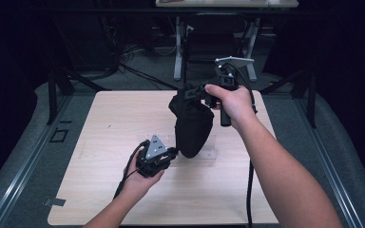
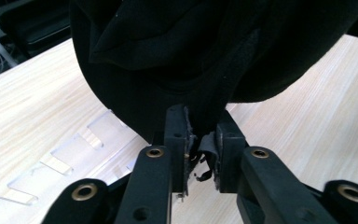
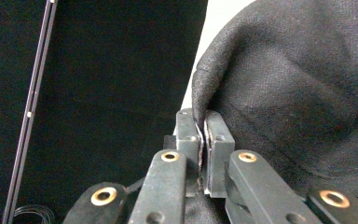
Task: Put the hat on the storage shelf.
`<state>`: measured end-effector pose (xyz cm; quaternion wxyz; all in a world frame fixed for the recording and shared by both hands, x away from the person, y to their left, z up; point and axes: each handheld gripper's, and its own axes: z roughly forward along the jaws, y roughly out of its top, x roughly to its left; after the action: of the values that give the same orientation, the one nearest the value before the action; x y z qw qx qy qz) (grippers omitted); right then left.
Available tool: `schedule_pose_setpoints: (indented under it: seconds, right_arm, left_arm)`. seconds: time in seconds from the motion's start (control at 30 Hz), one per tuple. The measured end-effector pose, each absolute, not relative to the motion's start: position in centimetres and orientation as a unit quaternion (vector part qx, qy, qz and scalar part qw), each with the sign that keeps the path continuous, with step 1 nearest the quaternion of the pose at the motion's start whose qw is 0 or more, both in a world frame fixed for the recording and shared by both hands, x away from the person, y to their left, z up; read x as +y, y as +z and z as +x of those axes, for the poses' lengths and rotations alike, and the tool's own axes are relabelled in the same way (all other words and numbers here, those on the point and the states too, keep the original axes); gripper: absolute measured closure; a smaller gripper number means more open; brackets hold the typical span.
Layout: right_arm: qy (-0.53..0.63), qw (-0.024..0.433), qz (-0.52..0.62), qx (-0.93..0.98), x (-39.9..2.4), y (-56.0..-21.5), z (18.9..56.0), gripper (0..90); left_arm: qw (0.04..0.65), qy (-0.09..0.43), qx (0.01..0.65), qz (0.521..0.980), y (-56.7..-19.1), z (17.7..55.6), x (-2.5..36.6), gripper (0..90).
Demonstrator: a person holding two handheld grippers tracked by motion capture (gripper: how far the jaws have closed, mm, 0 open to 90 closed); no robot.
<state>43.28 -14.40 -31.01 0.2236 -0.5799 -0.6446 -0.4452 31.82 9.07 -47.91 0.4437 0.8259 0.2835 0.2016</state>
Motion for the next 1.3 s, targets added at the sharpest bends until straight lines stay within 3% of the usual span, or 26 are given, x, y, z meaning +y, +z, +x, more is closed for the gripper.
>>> schedule_pose_setpoints:
  seconds: [0.67,1.0,1.3]
  right_arm:
    - [-0.451,0.226,-0.574,-0.645,-13.6,-31.0,43.3,84.9]
    - [-0.471,0.207,-0.559,-0.650,-13.4,-30.1,42.8,73.9]
    - [-0.476,0.197,-0.560,-0.648,-14.2,-29.6,42.6,72.5]
  left_arm:
    - [0.426,0.238,0.266,0.831,-48.2,31.4,9.1,83.8]
    - [0.427,0.243,0.266,0.829,-48.3,31.3,9.2,84.2]
    - [0.422,0.245,0.270,0.830,-48.5,31.4,9.8,84.7]
